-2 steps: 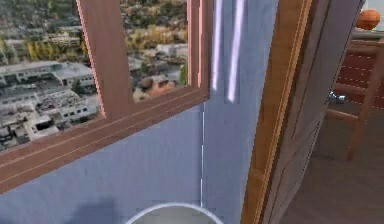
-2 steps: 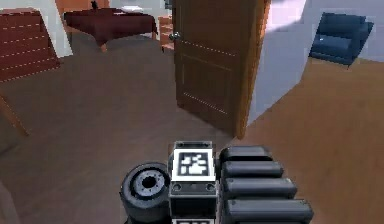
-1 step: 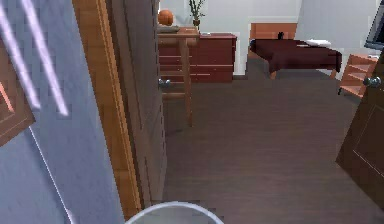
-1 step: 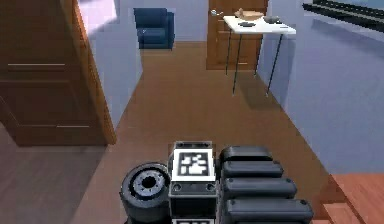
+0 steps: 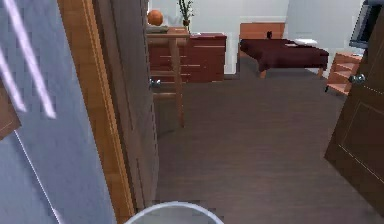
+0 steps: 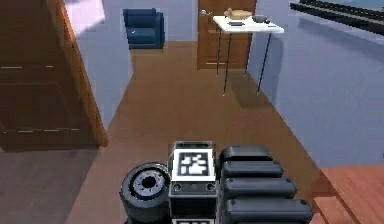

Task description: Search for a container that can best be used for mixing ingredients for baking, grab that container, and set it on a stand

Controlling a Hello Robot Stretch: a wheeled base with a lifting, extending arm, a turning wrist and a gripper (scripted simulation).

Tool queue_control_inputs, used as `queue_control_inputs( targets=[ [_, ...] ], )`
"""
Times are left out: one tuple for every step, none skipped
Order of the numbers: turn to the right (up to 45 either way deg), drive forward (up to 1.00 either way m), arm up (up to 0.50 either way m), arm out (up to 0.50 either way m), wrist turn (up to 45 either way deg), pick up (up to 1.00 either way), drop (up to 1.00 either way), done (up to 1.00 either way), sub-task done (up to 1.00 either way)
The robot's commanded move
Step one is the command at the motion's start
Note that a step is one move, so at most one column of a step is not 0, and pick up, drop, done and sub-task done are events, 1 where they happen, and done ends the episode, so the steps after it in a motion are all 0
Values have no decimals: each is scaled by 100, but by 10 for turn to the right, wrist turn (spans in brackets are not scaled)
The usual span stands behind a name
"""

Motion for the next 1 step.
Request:
queue_control_inputs(
  targets=[
    [-450, 0, 0, 0, 0, 0, 0, 0, 0]
  ],
)
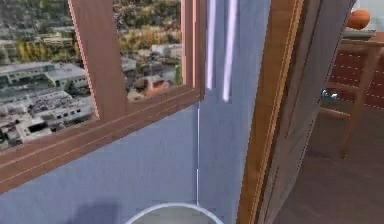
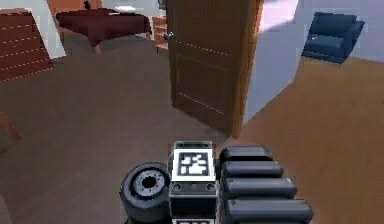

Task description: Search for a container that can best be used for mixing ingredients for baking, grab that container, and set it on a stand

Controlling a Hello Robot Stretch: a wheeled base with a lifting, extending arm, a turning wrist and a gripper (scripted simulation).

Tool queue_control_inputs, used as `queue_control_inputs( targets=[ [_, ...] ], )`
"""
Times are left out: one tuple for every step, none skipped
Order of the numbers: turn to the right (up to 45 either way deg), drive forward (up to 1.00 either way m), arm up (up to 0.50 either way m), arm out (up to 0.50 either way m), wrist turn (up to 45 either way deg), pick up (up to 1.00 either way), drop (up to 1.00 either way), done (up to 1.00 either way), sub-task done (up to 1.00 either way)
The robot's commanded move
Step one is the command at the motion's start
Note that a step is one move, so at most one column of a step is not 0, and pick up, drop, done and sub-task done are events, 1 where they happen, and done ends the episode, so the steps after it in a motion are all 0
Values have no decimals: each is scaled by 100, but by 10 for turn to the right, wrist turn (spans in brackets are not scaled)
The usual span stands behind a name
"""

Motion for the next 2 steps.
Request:
queue_control_inputs(
  targets=[
    [-450, 0, 0, 0, 0, 0, 0, 0, 0],
    [-120, 0, 0, 0, 0, 0, 0, 0, 0]
  ],
)
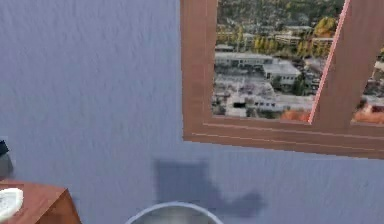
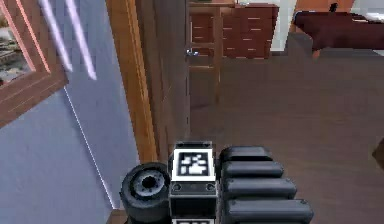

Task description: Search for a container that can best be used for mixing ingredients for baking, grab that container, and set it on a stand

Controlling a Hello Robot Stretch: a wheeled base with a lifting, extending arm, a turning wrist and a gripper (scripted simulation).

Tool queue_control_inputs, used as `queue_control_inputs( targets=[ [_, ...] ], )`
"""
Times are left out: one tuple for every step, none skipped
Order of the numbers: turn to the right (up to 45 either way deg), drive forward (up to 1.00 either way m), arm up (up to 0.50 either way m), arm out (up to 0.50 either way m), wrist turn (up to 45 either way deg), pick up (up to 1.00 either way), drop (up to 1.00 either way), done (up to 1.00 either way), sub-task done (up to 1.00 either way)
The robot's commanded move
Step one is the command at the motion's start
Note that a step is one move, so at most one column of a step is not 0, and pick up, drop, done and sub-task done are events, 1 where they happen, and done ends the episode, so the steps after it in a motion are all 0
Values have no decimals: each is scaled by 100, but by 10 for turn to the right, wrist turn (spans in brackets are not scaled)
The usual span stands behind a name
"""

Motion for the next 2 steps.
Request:
queue_control_inputs(
  targets=[
    [450, 0, 0, 0, 0, 0, 0, 0, 0],
    [450, 0, 0, 0, 0, 0, 0, 0, 0]
  ],
)
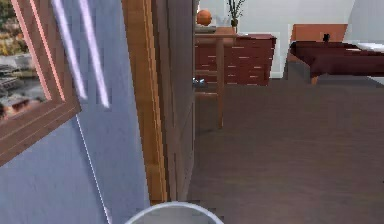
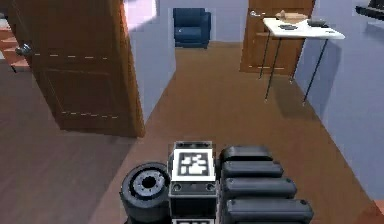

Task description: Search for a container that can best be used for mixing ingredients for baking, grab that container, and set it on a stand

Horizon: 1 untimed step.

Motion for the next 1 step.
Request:
queue_control_inputs(
  targets=[
    [210, 0, 0, 0, 0, 0, 0, 0, 0]
  ],
)
